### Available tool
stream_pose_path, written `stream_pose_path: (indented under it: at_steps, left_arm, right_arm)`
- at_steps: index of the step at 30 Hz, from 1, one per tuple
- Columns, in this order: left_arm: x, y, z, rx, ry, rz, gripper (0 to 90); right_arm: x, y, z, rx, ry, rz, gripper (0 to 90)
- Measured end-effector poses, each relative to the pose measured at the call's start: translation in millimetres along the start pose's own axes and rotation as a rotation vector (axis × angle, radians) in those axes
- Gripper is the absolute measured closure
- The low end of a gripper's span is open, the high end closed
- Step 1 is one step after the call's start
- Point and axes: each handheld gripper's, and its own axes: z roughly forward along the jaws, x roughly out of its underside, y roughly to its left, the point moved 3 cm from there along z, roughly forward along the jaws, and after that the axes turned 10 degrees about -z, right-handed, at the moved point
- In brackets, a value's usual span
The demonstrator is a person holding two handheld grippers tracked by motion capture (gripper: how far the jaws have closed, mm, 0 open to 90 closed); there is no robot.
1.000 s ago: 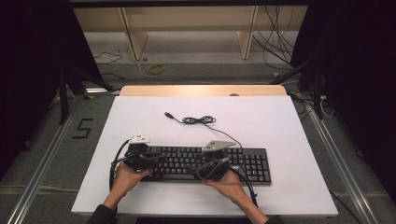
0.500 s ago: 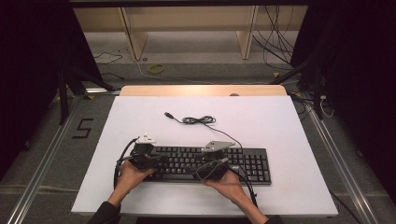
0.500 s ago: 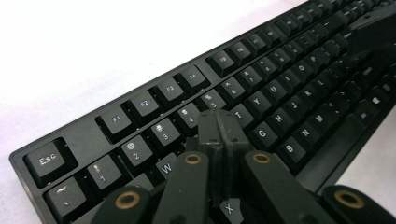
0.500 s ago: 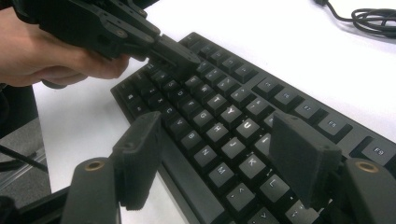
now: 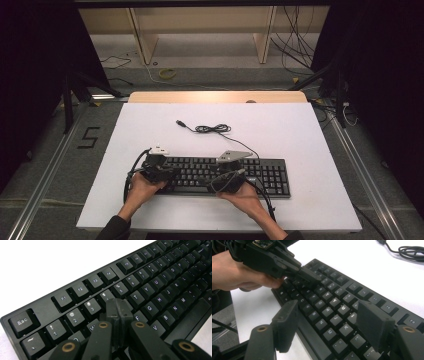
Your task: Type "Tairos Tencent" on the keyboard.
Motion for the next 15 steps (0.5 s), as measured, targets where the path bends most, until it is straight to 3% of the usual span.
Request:
stream_pose_path:
  at_steps: [8,15]
  left_arm:
    - [0.3,-0.2,-1.9,0.007,-0.018,-0.02,88.8]
    - [-2.7,0.3,-15.3,0.038,-0.069,-0.041,81.0]
  right_arm:
    - [-0.2,1.5,0.6,-0.001,0.0,-0.005,37.2]
    - [-0.4,0.3,0.5,0.001,-0.003,-0.005,39.9]
